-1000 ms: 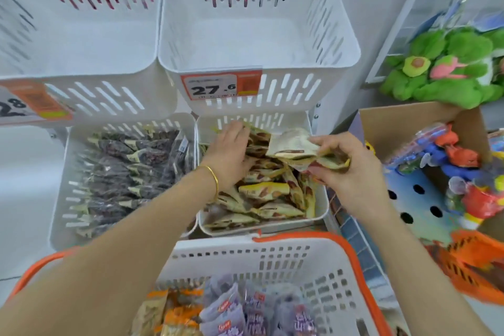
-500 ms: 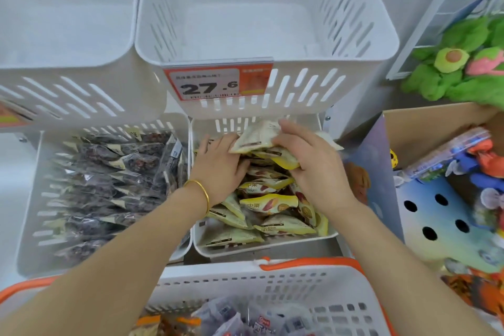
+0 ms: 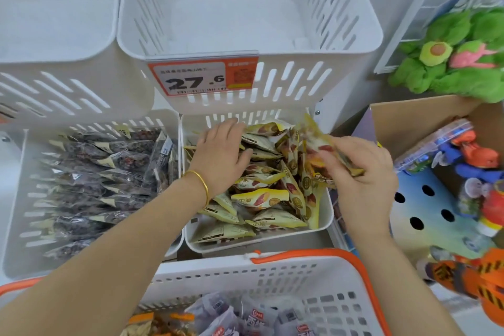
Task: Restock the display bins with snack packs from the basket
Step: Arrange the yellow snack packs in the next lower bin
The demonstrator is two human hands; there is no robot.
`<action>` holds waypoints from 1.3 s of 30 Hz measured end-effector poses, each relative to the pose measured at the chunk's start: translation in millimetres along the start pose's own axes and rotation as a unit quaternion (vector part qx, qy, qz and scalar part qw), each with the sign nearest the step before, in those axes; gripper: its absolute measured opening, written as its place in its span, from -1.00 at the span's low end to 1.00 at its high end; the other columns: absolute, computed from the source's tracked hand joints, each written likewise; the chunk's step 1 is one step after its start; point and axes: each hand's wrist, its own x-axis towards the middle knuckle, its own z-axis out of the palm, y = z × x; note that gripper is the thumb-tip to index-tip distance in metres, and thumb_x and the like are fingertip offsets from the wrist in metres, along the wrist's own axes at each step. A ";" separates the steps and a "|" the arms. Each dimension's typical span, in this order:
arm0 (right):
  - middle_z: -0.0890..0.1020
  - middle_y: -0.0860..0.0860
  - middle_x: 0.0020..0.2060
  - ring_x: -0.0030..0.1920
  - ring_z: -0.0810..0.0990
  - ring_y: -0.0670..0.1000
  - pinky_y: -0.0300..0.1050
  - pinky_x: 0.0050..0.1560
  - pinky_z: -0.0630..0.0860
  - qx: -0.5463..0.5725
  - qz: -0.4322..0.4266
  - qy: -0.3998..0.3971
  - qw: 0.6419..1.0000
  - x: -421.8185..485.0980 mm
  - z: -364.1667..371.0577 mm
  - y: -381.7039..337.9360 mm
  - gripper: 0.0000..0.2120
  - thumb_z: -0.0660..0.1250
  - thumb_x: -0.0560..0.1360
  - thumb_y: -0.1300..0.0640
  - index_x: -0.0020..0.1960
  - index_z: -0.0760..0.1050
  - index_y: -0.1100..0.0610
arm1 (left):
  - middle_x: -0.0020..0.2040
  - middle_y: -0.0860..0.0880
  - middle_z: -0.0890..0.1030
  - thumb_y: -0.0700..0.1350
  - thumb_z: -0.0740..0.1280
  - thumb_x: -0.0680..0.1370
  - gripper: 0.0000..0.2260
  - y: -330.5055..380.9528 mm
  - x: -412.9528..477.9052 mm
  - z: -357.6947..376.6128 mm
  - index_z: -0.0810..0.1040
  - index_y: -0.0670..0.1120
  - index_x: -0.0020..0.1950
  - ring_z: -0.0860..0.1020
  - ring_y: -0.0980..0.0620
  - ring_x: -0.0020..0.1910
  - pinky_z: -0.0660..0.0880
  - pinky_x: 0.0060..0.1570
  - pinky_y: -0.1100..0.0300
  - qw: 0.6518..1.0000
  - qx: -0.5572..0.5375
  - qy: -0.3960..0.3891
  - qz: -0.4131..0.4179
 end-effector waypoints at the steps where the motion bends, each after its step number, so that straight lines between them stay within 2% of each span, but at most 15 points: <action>1: 0.62 -0.12 -0.12 0.01 0.55 0.00 -0.31 0.08 0.35 0.034 0.039 0.021 0.998 -1.9 -1.8 0.8 -0.79 0.35 0.43 -0.07 -0.02 0.64 0.00 | 0.49 -0.11 0.19 0.04 0.13 0.61 -0.52 4.4 0.9 0.6 0.16 -0.09 0.49 0.13 -0.09 0.47 0.03 0.46 -0.03 0.999 0.019 0.007 0.025; 4: 0.58 -0.24 -0.14 -0.03 0.51 -0.26 -0.35 0.03 0.41 0.084 0.101 0.070 0.989 -2.9 -4.5 2.8 -0.79 0.36 0.44 -0.04 0.01 0.62 0.02 | 0.56 -0.09 -0.09 0.09 0.03 0.63 -0.44 17.4 6.5 9.0 -0.05 -0.08 0.55 -0.11 -0.06 0.53 -0.11 0.49 -0.06 0.987 0.113 -0.035 0.107; 6: 0.57 -0.30 -0.16 -0.05 0.52 -0.24 -0.27 0.00 0.46 0.101 0.108 0.080 0.986 -3.4 -4.3 3.5 -0.82 0.35 0.46 -0.01 0.04 0.60 -0.02 | 0.55 -0.07 -0.22 0.14 -0.03 0.63 -0.42 22.1 14.6 17.7 -0.15 -0.05 0.55 -0.19 -0.05 0.53 -0.14 0.48 -0.09 0.979 0.161 -0.063 0.107; 8: 0.56 -0.38 -0.15 -0.05 0.52 -0.23 -0.18 -0.01 0.48 0.108 0.100 0.090 0.985 -3.7 -3.4 3.5 -0.87 0.30 0.49 -0.02 0.02 0.56 -0.11 | 0.55 -0.09 -0.12 0.12 0.00 0.62 -0.43 23.2 24.9 20.7 -0.09 -0.08 0.55 -0.10 -0.11 0.52 -0.08 0.48 -0.09 0.984 0.157 -0.057 0.070; 10: 0.54 -0.45 -0.13 -0.05 0.49 -0.28 -0.26 0.02 0.45 0.089 0.079 0.106 0.987 -2.5 -0.5 4.7 -0.87 0.28 0.52 0.04 0.02 0.51 -0.17 | 0.46 -0.16 0.14 0.02 0.10 0.61 -0.50 21.1 35.1 20.8 0.11 -0.14 0.49 0.13 -0.21 0.43 0.08 0.43 -0.08 0.991 0.124 -0.018 0.055; 12: 0.54 -0.47 -0.12 -0.04 0.47 -0.25 -0.40 0.04 0.38 0.075 0.070 0.122 0.987 0.9 4.4 4.7 -0.83 0.27 0.55 0.10 0.06 0.51 -0.14 | 0.27 -0.24 0.36 -0.17 0.22 0.56 -0.62 16.7 44.0 21.1 0.29 -0.21 0.37 0.35 -0.29 0.23 0.29 0.27 -0.11 0.995 0.079 0.022 0.064; 14: 0.54 -0.41 -0.08 -0.01 0.51 -0.13 -0.38 0.05 0.39 0.073 0.075 0.129 0.986 6.0 11.0 5.5 -0.81 0.26 0.56 0.12 0.12 0.56 -0.05 | 0.11 -0.28 0.46 -0.35 0.30 0.46 -0.64 11.6 49.8 23.2 0.40 -0.25 0.25 0.45 -0.32 0.04 0.42 0.06 -0.11 0.994 0.048 0.055 0.078; 16: 0.59 -0.26 -0.05 -0.01 0.54 -0.05 -0.24 0.05 0.46 0.070 0.091 0.121 0.986 9.4 19.4 8.8 -0.76 0.21 0.56 0.05 0.16 0.58 -0.01 | 0.07 -0.27 0.49 -0.43 0.30 0.40 -0.63 8.0 49.4 25.8 0.43 -0.24 0.19 0.47 -0.29 -0.02 0.46 -0.04 -0.09 0.993 0.034 0.064 0.088; 19: 0.65 -0.10 0.00 0.06 0.57 0.01 0.00 0.09 0.52 0.093 0.128 0.101 0.982 7.6 29.0 16.8 -0.69 0.17 0.58 -0.03 0.21 0.58 0.00 | 0.16 -0.23 0.51 -0.41 0.27 0.43 -0.60 4.7 41.4 31.3 0.44 -0.21 0.26 0.48 -0.26 0.06 0.47 0.07 -0.10 0.989 0.034 0.073 0.122; 25: 0.62 -0.14 0.10 0.18 0.54 -0.12 -0.24 0.18 0.47 0.121 0.140 0.093 0.978 -4.4 32.2 13.5 -0.70 0.19 0.58 0.06 0.29 0.49 -0.05 | 0.06 -0.16 0.57 -0.44 0.31 0.39 -0.59 14.2 45.5 26.9 0.49 -0.18 0.20 0.52 -0.21 -0.01 0.48 -0.02 -0.01 0.985 0.015 0.102 0.140; 28: 0.60 -0.12 0.14 0.21 0.52 -0.12 -0.28 0.22 0.44 0.110 0.122 0.090 0.982 -6.7 28.9 16.4 -0.69 0.19 0.58 0.09 0.30 0.47 0.00 | 0.04 -0.19 0.56 -0.55 0.29 0.27 -0.48 29.7 48.4 21.4 0.50 -0.21 0.18 0.51 -0.22 -0.03 0.48 -0.07 0.02 0.984 0.012 0.112 0.139; 30: 0.56 -0.16 0.16 0.23 0.49 -0.14 -0.29 0.25 0.41 0.091 0.101 0.084 0.987 -8.5 26.7 19.4 -0.68 0.18 0.58 0.10 0.32 0.46 0.01 | 0.02 -0.21 0.56 -0.55 0.20 0.25 -0.48 33.7 49.1 18.5 0.50 -0.23 0.16 0.51 -0.24 -0.05 0.49 -0.07 0.01 0.980 0.034 0.111 0.162; 33: 0.56 -0.15 0.19 0.26 0.48 -0.17 -0.25 0.28 0.41 0.111 0.111 0.065 0.985 -10.8 27.4 20.0 -0.68 0.20 0.58 0.15 0.32 0.42 -0.03 | -0.01 -0.23 0.57 -0.40 0.02 0.29 -0.53 27.7 52.9 14.5 0.52 -0.25 0.10 0.54 -0.25 -0.12 0.54 -0.17 -0.04 0.973 0.078 0.115 0.183; 37: 0.59 -0.11 0.20 0.25 0.50 -0.20 -0.19 0.25 0.45 0.158 0.165 0.055 0.972 -12.8 28.9 16.9 -0.68 0.22 0.60 0.18 0.33 0.47 0.00 | 0.00 -0.25 0.57 -0.51 0.24 0.20 -0.51 27.0 58.6 9.0 0.52 -0.26 0.11 0.56 -0.27 -0.11 0.55 -0.28 -0.09 0.972 0.105 0.073 0.198; 39: 0.59 -0.09 0.20 0.25 0.49 -0.18 -0.18 0.26 0.46 0.159 0.174 0.056 0.970 -13.7 26.2 16.3 -0.68 0.22 0.60 0.19 0.33 0.47 0.04 | -0.02 -0.23 0.57 -0.53 0.24 0.18 -0.48 24.0 57.0 6.1 0.51 -0.26 0.10 0.56 -0.24 -0.13 0.54 -0.32 -0.04 0.969 0.100 0.088 0.207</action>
